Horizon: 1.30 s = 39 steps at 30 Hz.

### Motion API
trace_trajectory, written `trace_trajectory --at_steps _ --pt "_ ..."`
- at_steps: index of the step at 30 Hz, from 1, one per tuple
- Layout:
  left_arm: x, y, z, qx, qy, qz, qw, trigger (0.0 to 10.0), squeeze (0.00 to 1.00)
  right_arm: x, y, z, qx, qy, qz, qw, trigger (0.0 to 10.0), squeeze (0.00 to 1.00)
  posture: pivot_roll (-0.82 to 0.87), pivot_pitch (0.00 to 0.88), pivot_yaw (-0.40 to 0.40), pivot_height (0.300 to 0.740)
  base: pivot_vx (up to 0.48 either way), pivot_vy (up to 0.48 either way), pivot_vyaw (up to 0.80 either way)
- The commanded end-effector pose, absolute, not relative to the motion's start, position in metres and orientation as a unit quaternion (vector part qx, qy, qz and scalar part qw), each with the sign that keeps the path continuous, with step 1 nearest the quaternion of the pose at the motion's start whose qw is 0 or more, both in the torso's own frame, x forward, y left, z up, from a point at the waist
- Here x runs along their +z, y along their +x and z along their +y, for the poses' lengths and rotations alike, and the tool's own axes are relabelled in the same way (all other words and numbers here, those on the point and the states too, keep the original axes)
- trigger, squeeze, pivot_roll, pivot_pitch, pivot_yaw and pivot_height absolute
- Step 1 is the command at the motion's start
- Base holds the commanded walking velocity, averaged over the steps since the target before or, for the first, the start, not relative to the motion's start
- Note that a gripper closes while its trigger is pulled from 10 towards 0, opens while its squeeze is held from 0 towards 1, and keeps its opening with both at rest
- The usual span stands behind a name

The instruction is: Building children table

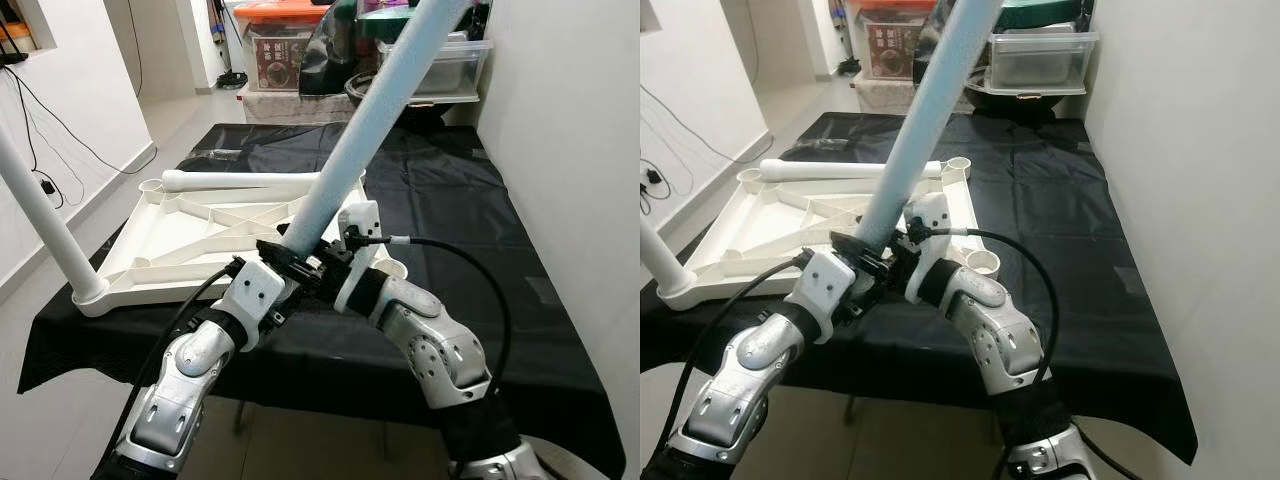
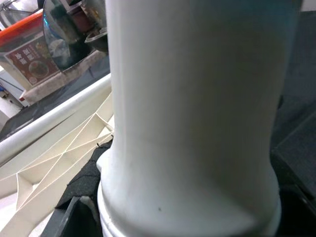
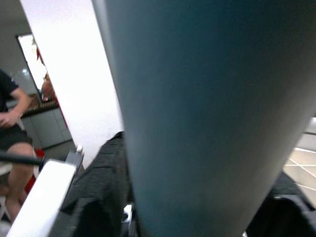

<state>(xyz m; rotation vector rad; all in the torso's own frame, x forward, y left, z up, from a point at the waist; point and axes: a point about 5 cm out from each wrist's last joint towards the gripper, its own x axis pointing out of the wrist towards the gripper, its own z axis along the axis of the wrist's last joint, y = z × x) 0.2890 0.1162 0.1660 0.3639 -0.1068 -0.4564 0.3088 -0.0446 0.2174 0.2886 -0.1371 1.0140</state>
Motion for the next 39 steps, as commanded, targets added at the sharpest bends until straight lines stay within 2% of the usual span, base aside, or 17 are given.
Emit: trace_trajectory --at_steps 1,20,39 --pt "0.160 0.286 0.118 -0.226 0.195 -0.045 0.953 10.0 0.00 0.226 0.311 -0.042 0.487 0.150 -0.074 0.857 10.0 0.00 0.01 0.022 0.029 0.740 0.000 0.000 0.00" --pt "0.153 0.282 0.125 -0.230 0.215 -0.038 0.948 10.0 0.00 0.234 0.308 -0.040 0.497 0.178 -0.079 0.845 10.0 0.00 0.01 0.015 0.037 0.740 0.000 0.000 0.00" --pt "0.151 0.281 0.116 -0.237 0.209 -0.039 0.948 10.0 0.00 0.240 0.311 -0.035 0.472 0.197 -0.094 0.854 10.0 0.00 0.01 0.013 0.038 0.740 0.000 0.000 0.00"
